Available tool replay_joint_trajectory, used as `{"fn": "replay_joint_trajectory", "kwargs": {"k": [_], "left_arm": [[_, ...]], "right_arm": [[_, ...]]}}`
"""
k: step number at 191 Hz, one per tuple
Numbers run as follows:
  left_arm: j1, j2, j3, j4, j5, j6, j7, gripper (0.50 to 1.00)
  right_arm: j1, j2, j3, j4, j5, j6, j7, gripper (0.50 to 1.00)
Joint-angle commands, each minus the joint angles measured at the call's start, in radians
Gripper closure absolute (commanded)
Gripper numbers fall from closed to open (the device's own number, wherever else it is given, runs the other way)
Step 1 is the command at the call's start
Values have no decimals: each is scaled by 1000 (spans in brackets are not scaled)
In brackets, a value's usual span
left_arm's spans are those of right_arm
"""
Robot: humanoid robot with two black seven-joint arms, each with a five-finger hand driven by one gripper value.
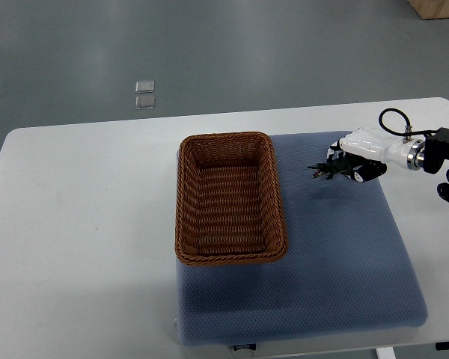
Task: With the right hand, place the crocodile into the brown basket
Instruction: 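Lift the crocodile and carry it over the wicker basket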
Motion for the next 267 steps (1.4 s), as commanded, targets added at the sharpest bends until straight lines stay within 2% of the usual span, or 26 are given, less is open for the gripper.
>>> {"fn": "replay_joint_trajectory", "kwargs": {"k": [1, 48, 80, 125, 147, 211, 267], "left_arm": [[0, 0, 0, 0, 0, 0, 1, 500], [0, 0, 0, 0, 0, 0, -1, 500], [0, 0, 0, 0, 0, 0, 1, 500], [0, 0, -1, 0, 0, 0, -1, 500], [0, 0, -1, 0, 0, 0, 1, 500], [0, 0, 0, 0, 0, 0, -1, 500], [0, 0, -1, 0, 0, 0, 1, 500]], "right_arm": [[10, -12, 8, 0, 8, 0, 4, 1000], [19, -13, 14, 5, 73, 0, 5, 1000], [77, -12, 14, 14, 134, 3, 5, 1000], [168, 10, 19, 94, 139, 3, 8, 1000], [185, 69, 19, 134, 136, 3, 10, 1000], [177, 247, 1, 135, 120, 1, 22, 1000], [124, 292, -33, 120, 88, -2, 22, 1000]]}}
